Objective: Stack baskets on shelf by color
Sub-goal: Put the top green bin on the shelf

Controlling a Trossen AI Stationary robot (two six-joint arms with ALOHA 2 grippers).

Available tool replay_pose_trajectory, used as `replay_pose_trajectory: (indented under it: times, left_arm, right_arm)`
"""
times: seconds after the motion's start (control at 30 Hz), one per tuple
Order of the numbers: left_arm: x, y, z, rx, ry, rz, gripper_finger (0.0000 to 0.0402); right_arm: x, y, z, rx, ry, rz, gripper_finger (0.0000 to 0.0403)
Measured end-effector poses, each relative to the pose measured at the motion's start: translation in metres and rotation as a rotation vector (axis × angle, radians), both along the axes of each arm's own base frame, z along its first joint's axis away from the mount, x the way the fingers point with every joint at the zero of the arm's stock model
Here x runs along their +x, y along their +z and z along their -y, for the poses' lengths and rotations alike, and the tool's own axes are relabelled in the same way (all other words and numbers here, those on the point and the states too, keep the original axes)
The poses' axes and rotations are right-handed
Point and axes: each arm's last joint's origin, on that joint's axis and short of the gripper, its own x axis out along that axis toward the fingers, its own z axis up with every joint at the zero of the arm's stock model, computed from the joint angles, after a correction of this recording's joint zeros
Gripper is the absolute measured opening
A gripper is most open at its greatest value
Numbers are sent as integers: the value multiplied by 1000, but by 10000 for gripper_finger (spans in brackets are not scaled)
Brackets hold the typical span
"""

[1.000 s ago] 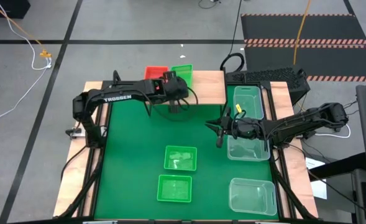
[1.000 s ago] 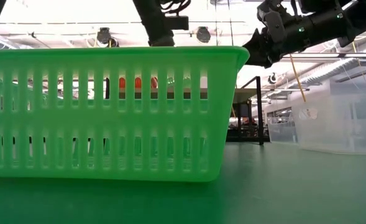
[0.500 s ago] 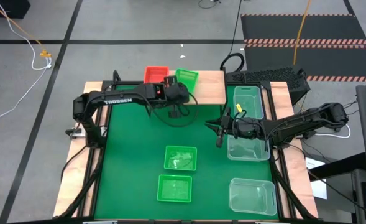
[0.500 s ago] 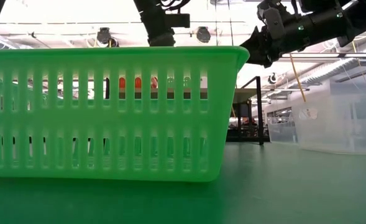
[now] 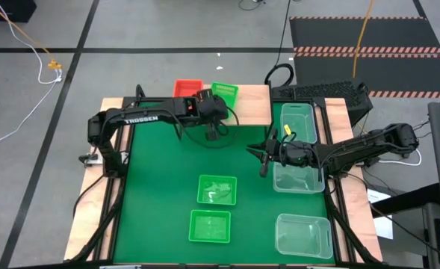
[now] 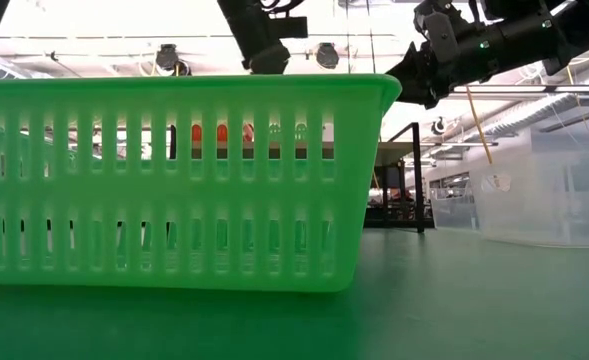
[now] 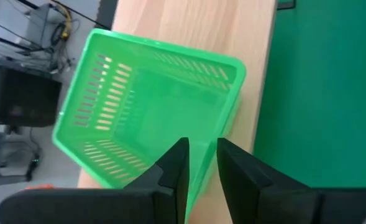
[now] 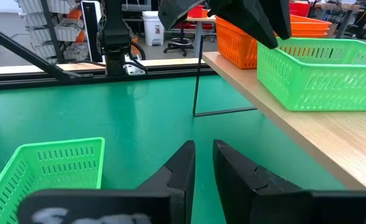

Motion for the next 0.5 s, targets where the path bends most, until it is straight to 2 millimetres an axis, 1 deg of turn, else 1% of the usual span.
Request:
replay_pose_trajectory:
  times: [0.27,0.5]
  left_arm:
    - [1,1,0,-20,20,31,86]
    - [6,2,-1,-65,-25,86,86]
  right_arm:
    - [0,1,0,-3,1,9,50]
    - [0,1,0,-8,2,6,50]
